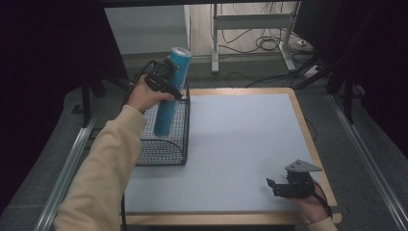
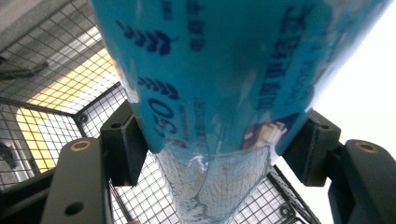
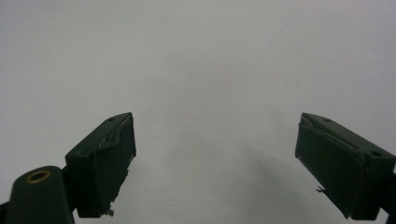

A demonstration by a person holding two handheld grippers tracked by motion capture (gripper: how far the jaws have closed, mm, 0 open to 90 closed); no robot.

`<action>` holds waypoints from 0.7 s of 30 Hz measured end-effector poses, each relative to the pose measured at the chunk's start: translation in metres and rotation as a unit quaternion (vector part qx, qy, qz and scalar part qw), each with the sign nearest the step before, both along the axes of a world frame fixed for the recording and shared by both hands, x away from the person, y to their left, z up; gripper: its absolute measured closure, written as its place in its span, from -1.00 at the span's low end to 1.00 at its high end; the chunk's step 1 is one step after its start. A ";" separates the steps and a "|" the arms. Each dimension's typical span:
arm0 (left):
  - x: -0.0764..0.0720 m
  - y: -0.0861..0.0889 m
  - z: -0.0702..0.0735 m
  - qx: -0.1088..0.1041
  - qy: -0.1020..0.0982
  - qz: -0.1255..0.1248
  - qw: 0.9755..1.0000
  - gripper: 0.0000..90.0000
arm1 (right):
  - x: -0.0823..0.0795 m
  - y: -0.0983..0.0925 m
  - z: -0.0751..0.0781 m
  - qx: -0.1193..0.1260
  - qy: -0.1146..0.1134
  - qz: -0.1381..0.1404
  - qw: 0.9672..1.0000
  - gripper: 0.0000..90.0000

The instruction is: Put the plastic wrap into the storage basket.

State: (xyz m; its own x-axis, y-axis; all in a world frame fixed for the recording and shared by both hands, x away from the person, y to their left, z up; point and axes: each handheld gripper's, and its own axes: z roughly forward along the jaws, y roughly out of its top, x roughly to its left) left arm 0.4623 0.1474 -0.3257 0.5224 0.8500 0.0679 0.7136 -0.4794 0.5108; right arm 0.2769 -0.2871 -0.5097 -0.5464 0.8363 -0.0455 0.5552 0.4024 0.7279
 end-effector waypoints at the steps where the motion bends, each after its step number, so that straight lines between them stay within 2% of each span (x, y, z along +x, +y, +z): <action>1: 0.001 0.001 -0.002 0.003 0.001 0.001 1.000 -0.29 | 0.000 0.000 0.000 0.000 0.000 0.000 1.000 -0.72; 6: 0.008 0.003 -0.014 0.010 0.013 0.008 1.000 -0.29 | 0.000 0.000 0.000 0.001 0.003 -0.002 1.000 -0.72; 10: 0.011 0.004 -0.021 0.008 0.019 0.011 1.000 -0.29 | 0.001 -0.001 -0.001 0.001 0.003 -0.002 1.000 -0.72; 21: 0.020 0.008 -0.039 0.026 0.034 0.020 0.999 -0.29 | 0.001 -0.001 -0.001 0.001 0.003 -0.004 1.000 -0.72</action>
